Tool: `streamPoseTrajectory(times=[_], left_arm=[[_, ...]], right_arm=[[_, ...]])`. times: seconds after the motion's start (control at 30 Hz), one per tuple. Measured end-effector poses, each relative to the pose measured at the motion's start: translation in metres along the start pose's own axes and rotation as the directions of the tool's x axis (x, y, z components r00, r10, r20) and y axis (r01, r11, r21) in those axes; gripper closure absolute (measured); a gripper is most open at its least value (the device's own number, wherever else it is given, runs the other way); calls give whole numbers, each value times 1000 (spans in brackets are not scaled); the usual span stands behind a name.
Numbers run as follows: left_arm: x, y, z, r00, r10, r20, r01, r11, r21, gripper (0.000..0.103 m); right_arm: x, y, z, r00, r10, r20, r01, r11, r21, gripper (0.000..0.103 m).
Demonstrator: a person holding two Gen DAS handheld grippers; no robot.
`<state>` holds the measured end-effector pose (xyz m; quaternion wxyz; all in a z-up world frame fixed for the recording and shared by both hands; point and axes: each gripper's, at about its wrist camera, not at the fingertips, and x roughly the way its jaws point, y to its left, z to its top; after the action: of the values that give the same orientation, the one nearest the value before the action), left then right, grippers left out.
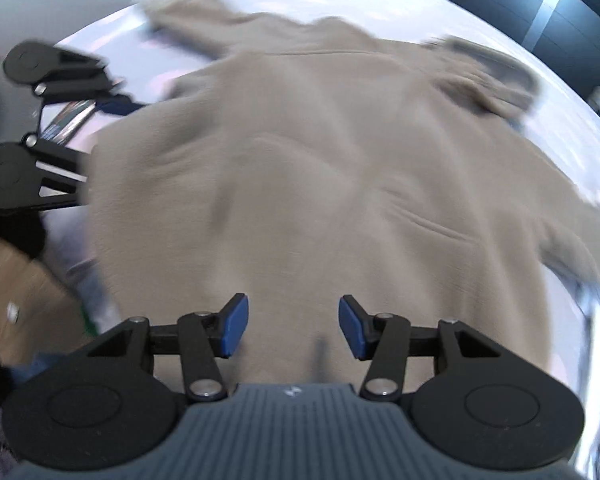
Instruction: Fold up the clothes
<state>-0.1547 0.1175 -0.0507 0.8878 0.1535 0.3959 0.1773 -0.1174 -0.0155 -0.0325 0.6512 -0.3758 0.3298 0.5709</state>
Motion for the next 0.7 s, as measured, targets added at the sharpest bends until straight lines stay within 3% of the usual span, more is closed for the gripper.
streamPoseTrajectory(times=[0.07,0.23,0.37,0.47,0.57,0.7], left_arm=[[10,4,7,1000,-13,-15,13,1000,-15,74],[38,27,17,986,-52,-157,30,990,-141,83],[32,39,24,971,-89,-223,42,977,-208,95],[17,44,31,959,-119,-258,63,975,-215,96],[-2,54,28,929,-182,-323,101,962,-253,96],[-21,68,9,868,-267,-419,132,937,-323,96]], right_arm=[[-11,-14,-5,999,-34,11,33,999,39,49],[-32,-56,-29,989,-143,-24,145,986,81,49],[-43,-101,-58,980,-176,-98,190,970,153,49],[-56,-123,-83,968,-200,-153,216,972,96,49],[-66,-128,-104,956,-203,-213,198,979,-42,49],[-54,-127,-126,942,-111,-318,69,988,-142,48]])
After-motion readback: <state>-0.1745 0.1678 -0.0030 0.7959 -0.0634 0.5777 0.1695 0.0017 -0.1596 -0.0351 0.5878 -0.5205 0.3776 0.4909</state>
